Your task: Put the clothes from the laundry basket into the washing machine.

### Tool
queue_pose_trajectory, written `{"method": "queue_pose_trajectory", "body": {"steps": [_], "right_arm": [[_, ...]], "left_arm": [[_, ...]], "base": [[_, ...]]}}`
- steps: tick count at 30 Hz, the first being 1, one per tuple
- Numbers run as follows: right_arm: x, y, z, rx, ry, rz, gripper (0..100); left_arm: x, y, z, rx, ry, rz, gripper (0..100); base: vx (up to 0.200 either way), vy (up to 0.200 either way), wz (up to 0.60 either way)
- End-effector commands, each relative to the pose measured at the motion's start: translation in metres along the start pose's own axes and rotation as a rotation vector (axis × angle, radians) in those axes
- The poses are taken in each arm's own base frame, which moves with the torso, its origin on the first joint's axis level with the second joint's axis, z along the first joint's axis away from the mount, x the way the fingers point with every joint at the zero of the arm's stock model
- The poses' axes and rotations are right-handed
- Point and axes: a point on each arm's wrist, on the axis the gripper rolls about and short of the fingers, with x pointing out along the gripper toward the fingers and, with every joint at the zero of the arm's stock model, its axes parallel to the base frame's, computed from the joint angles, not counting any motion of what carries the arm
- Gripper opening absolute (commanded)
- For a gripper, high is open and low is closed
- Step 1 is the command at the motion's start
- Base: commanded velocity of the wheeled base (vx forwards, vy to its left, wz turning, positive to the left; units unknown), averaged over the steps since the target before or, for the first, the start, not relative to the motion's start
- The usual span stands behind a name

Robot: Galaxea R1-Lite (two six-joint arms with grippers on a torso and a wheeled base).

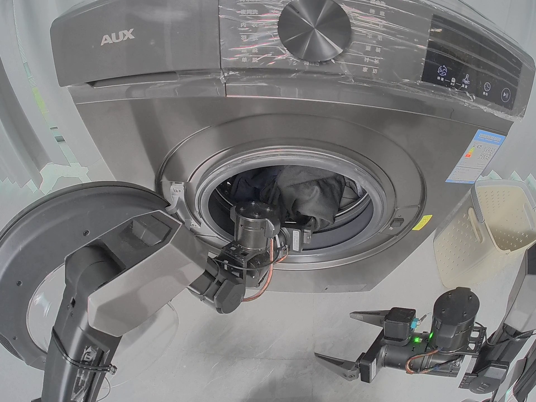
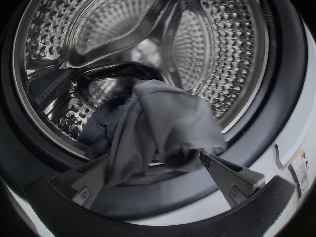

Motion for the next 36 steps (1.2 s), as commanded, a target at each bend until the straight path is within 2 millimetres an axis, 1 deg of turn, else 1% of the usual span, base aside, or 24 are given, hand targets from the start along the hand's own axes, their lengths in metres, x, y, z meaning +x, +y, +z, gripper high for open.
{"method": "queue_pose_trajectory", "body": {"steps": [1,3,6,7,9,10,11,13,15,18,19,22,24,25,29,30,31,32,34,35,36], "right_arm": [[-0.002,-0.002,0.001,0.003,-0.007,-0.008,100],[-0.002,-0.002,0.001,0.003,-0.005,-0.008,100],[-0.002,-0.004,0.000,0.005,-0.002,-0.015,100],[-0.002,-0.004,0.000,0.005,-0.001,-0.015,100],[-0.002,-0.004,0.000,0.005,0.001,-0.015,100],[-0.002,-0.004,0.000,0.005,0.002,-0.015,100],[-0.001,-0.003,-0.001,0.004,0.002,-0.014,100],[-0.001,-0.004,-0.001,0.005,0.005,-0.016,100],[-0.001,-0.004,-0.001,0.005,0.005,-0.014,100],[-0.001,-0.004,-0.001,0.005,0.004,-0.014,100],[0.000,-0.004,-0.001,0.005,0.002,-0.014,100],[0.000,-0.003,0.000,0.004,0.001,-0.012,100],[0.000,-0.004,0.000,0.004,0.001,-0.012,100],[0.000,-0.004,0.000,0.004,0.001,-0.012,100],[0.000,-0.003,0.000,0.004,-0.002,-0.012,100],[0.001,-0.003,0.000,0.004,-0.002,-0.011,100],[0.001,-0.003,0.000,0.004,-0.002,-0.011,100],[0.001,-0.003,0.000,0.003,-0.004,-0.009,100],[0.001,-0.002,0.000,0.002,-0.003,-0.006,100],[0.001,-0.002,0.000,0.002,-0.003,-0.006,100],[0.001,-0.002,0.000,0.002,-0.003,-0.006,100]], "left_arm": [[-0.030,-0.020,0.027,0.004,-0.036,-0.063,100],[-0.030,-0.023,0.029,0.002,-0.048,-0.072,100],[-0.024,-0.027,0.040,-0.011,-0.103,-0.099,100],[-0.019,-0.028,0.042,-0.016,-0.118,-0.108,100],[-0.008,-0.026,0.039,-0.019,-0.132,-0.108,100],[-0.002,-0.025,0.036,-0.020,-0.141,-0.108,100],[0.007,-0.024,0.028,-0.020,-0.140,-0.106,100],[0.012,-0.019,0.025,-0.019,-0.141,-0.096,100],[0.024,-0.013,0.008,-0.016,-0.116,-0.090,100],[0.032,-0.011,-0.007,-0.012,-0.092,-0.082,100],[0.035,-0.007,-0.011,-0.012,-0.086,-0.072,100],[0.044,0.000,-0.016,-0.008,-0.086,-0.052,100],[0.050,0.004,-0.014,-0.002,-0.100,-0.038,100],[0.053,0.006,-0.012,0.001,-0.107,-0.030,0],[0.057,0.011,-0.005,-0.001,-0.131,-0.020,0],[0.062,0.010,0.005,-0.010,-0.169,-0.022,0],[0.065,0.011,0.009,-0.013,-0.189,-0.018,0],[0.065,0.012,0.010,-0.014,-0.192,-0.015,0],[0.073,0.019,0.017,-0.022,-0.237,0.025,0],[0.076,0.022,0.019,-0.027,-0.258,0.039,0],[0.077,0.025,0.015,-0.026,-0.251,0.048,0]], "base": [[0.000,0.000,0.00],[0.000,0.000,0.00],[0.000,0.000,0.00],[0.000,0.000,0.00],[0.000,0.000,0.00],[0.000,0.000,0.00],[0.000,0.000,0.00],[0.000,0.000,0.00],[0.000,0.000,0.00],[0.000,0.000,0.00],[0.000,0.000,0.00],[0.000,0.000,0.00],[0.000,0.000,0.00],[0.000,0.000,0.00],[0.000,0.000,0.00],[0.000,0.000,0.00],[0.000,0.000,0.00],[0.000,0.000,0.00],[0.000,0.000,0.00],[0.000,0.000,0.00],[0.000,0.000,0.00]]}}
